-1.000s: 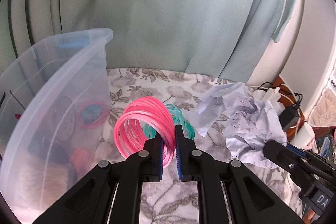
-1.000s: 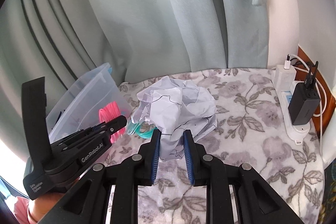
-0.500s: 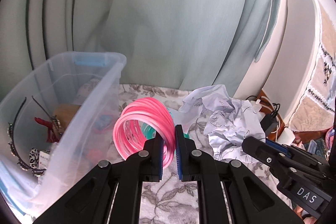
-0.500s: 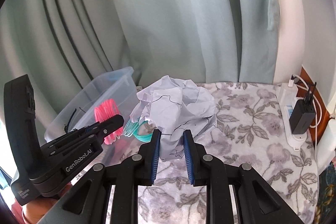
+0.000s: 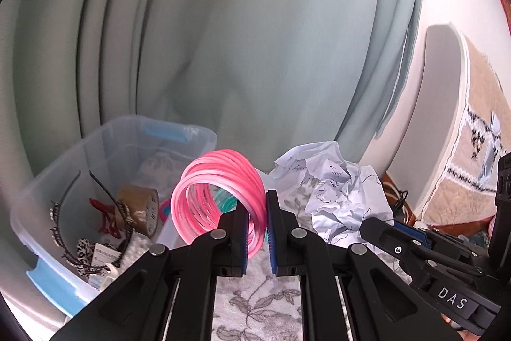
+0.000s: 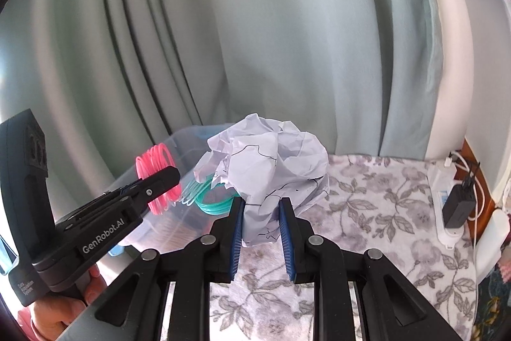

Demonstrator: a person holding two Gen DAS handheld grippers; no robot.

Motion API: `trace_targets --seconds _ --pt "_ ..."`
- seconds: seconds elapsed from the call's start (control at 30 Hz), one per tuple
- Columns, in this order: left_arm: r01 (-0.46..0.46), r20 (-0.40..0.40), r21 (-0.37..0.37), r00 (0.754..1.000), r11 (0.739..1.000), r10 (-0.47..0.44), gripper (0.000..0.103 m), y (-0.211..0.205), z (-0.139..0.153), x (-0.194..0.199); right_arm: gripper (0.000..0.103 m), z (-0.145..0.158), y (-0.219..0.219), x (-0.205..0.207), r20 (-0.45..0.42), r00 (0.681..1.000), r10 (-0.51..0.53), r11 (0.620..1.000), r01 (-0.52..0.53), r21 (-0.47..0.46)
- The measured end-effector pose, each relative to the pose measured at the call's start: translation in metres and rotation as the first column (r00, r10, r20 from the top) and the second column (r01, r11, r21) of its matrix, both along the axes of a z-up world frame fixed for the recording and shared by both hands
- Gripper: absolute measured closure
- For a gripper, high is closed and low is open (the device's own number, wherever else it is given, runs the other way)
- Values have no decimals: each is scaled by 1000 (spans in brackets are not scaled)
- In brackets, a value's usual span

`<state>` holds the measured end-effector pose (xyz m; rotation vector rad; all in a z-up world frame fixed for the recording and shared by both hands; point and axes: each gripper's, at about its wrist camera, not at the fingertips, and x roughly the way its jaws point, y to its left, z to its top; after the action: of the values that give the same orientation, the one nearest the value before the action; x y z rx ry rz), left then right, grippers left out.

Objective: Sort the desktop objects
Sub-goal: 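Lift and carry the hair ties and crumpled paper with both tools over the bin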

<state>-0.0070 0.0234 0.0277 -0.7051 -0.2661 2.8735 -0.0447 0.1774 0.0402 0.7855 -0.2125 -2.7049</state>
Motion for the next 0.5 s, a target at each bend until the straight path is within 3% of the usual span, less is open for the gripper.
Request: trace_targets --seconds 0.5 --pt "-82 -94 42 992 996 86 93 -46 30 34 79 26 -52 7 -69 991 114 993 -112 38"
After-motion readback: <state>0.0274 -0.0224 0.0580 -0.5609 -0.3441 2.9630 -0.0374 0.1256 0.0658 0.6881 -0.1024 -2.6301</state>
